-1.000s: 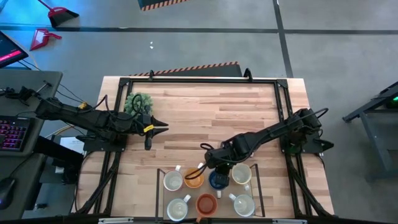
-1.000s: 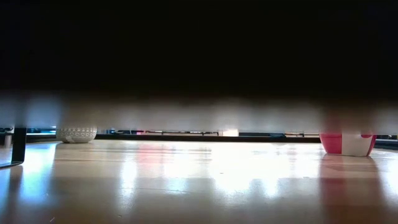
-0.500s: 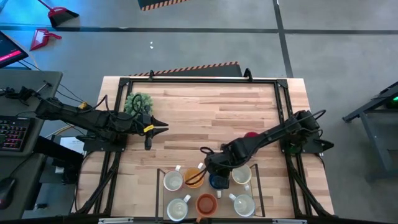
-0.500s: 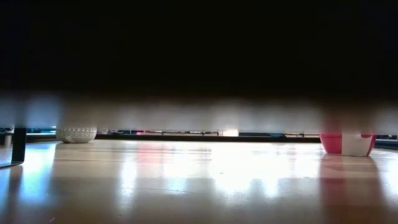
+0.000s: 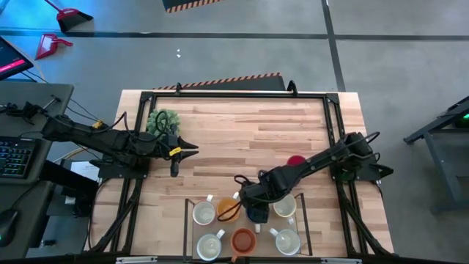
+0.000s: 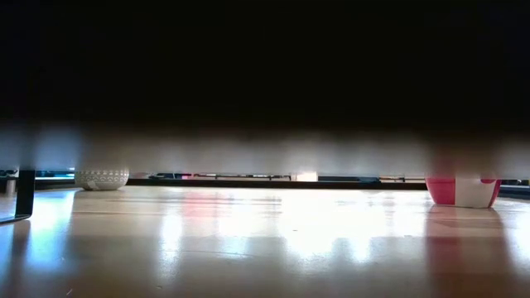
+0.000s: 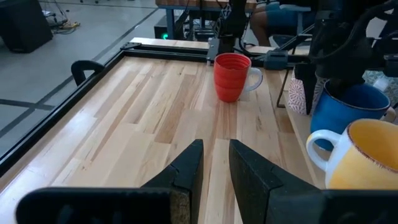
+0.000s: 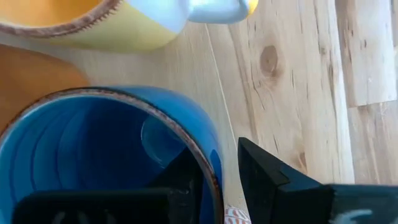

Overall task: Place coffee mugs
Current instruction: Adjust the blue mug on the shelf

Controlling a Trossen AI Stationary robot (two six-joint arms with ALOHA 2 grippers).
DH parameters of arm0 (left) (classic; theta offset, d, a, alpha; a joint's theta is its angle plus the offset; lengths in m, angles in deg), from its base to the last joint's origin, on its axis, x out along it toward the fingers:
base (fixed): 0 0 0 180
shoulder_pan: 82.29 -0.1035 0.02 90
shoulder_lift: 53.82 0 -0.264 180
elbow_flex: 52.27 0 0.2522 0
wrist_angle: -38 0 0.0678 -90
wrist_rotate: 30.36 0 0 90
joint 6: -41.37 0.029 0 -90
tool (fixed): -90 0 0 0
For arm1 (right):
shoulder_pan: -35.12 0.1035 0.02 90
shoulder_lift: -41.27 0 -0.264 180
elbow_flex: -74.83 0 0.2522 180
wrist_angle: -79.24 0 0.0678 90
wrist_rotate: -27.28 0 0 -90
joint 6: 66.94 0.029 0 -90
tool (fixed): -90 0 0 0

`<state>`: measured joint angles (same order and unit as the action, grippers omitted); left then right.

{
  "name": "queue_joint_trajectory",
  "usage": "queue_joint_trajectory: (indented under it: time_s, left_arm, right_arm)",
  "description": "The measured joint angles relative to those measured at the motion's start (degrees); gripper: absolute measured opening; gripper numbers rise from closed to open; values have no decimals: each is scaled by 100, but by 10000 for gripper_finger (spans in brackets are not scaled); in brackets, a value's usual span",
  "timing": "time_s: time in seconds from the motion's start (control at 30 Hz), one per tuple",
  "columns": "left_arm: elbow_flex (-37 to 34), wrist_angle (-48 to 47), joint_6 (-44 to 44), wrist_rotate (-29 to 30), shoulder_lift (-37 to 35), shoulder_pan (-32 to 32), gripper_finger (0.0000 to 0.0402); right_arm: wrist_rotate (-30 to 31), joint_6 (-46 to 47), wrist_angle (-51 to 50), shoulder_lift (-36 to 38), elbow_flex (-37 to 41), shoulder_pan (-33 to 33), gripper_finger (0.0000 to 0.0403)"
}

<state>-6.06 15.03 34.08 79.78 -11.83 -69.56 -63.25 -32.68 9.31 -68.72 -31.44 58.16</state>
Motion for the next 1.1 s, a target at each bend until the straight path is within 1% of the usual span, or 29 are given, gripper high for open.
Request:
queue_joint_trajectory:
  time_s: [0.1, 0.17, 0.33, 0.4, 0.6, 0.8, 0.97, 1.1]
  left_arm:
    - [0, 0, 0, 1, -1, 0, 67]
    - [0, -1, 0, 2, -2, 1, 67]
    - [0, -1, 0, 0, 1, 1, 67]
    - [0, -1, 0, 0, 1, 0, 67]
    - [0, -1, 0, 2, -2, -1, 67]
    - [0, -1, 0, 2, 1, 1, 67]
    - [0, -1, 0, 9, -2, 0, 67]
    - [0, -1, 2, 24, -2, -2, 67]
  right_arm:
    - [10, -20, 5, 0, 0, 42, 73]
    - [10, -22, 16, 0, 0, 66, 65]
    - [24, -156, 32, 0, 0, 98, 18]
    - [41, -221, 2, 0, 0, 102, 6]
    - [216, -219, 28, 0, 0, 102, 3]
    - [262, -227, -92, -6, -57, 102, 1]
    - [690, -333, -788, -9, -639, 102, 1]
    - [805, -496, -1050, -2, -1062, 95, 1]
